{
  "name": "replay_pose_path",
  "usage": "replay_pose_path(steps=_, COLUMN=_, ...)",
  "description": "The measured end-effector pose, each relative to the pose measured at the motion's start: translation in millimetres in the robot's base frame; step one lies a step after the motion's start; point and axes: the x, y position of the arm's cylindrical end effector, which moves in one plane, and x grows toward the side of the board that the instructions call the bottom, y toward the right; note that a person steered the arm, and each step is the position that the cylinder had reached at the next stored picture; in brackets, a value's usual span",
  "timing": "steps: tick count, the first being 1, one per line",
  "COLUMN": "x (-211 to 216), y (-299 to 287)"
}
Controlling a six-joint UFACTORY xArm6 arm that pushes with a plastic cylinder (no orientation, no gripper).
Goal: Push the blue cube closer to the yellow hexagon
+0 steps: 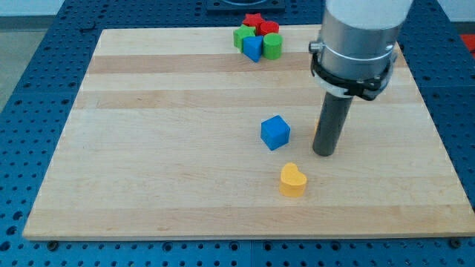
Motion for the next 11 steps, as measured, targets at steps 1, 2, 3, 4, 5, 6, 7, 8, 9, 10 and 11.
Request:
replay_pose_path(steps=1, x=1, y=-20)
replay_pose_path(steps=2, x=1, y=-73)
replay_pose_path(steps=3, x=30, y=-106)
replay_pose_path(steps=4, x=31, y=-128)
replay_pose_path(steps=5, x=6, y=-135)
replay_pose_path(steps=6, x=-12, y=-130)
replay_pose_path(steps=7, x=-12, y=-104)
replay_pose_path(steps=8, x=-12, y=-70)
replay_pose_path(steps=9, x=-12, y=-73)
replay_pose_path(steps=10, x=-36, y=-115)
replay_pose_path(steps=11, x=-52, y=-99)
